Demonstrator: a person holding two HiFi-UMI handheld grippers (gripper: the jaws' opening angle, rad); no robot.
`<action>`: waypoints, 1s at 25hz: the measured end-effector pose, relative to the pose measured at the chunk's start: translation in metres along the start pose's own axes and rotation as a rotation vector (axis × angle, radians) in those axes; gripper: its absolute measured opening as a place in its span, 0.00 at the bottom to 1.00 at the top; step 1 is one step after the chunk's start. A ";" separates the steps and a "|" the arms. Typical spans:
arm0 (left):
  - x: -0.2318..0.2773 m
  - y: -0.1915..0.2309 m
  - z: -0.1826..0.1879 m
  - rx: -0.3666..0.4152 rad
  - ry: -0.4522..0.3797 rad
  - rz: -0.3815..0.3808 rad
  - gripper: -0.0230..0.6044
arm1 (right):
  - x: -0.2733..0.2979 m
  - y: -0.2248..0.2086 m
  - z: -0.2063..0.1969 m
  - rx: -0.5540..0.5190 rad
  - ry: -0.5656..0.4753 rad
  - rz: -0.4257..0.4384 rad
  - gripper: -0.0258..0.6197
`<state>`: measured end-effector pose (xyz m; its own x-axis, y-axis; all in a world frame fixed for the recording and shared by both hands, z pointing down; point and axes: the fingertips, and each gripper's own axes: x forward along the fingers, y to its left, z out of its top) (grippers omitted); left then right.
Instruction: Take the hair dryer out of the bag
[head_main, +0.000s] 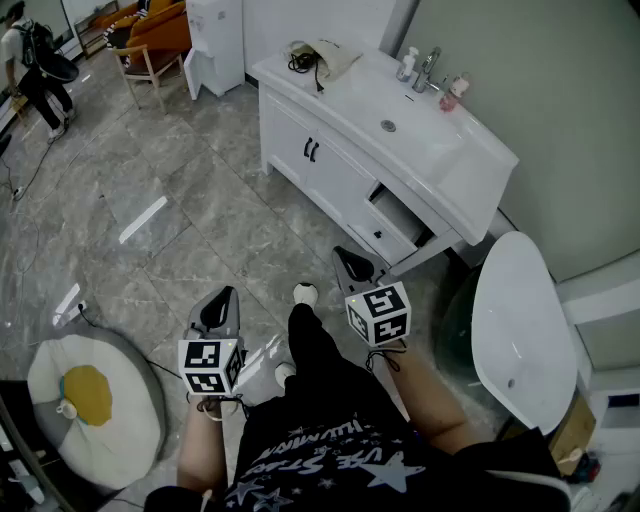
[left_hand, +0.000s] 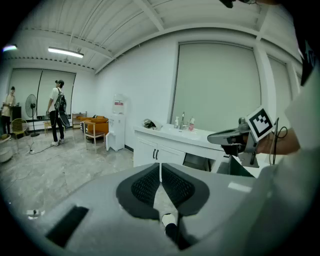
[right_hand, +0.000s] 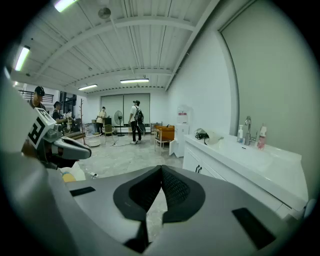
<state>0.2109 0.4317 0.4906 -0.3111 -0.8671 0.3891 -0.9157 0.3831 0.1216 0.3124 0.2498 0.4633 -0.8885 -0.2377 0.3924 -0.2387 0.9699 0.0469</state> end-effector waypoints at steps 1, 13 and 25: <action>-0.001 0.000 0.001 0.001 -0.003 0.005 0.08 | 0.000 0.000 0.001 -0.003 0.000 0.004 0.04; -0.008 0.002 -0.005 -0.025 -0.003 0.006 0.08 | -0.004 0.003 0.001 0.006 -0.007 0.010 0.04; 0.043 0.018 0.030 -0.017 -0.050 -0.009 0.39 | 0.028 -0.040 0.017 0.131 -0.057 0.023 0.22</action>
<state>0.1739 0.3918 0.4816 -0.3153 -0.8852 0.3421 -0.9144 0.3798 0.1402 0.2900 0.2032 0.4569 -0.9141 -0.2221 0.3393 -0.2644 0.9608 -0.0835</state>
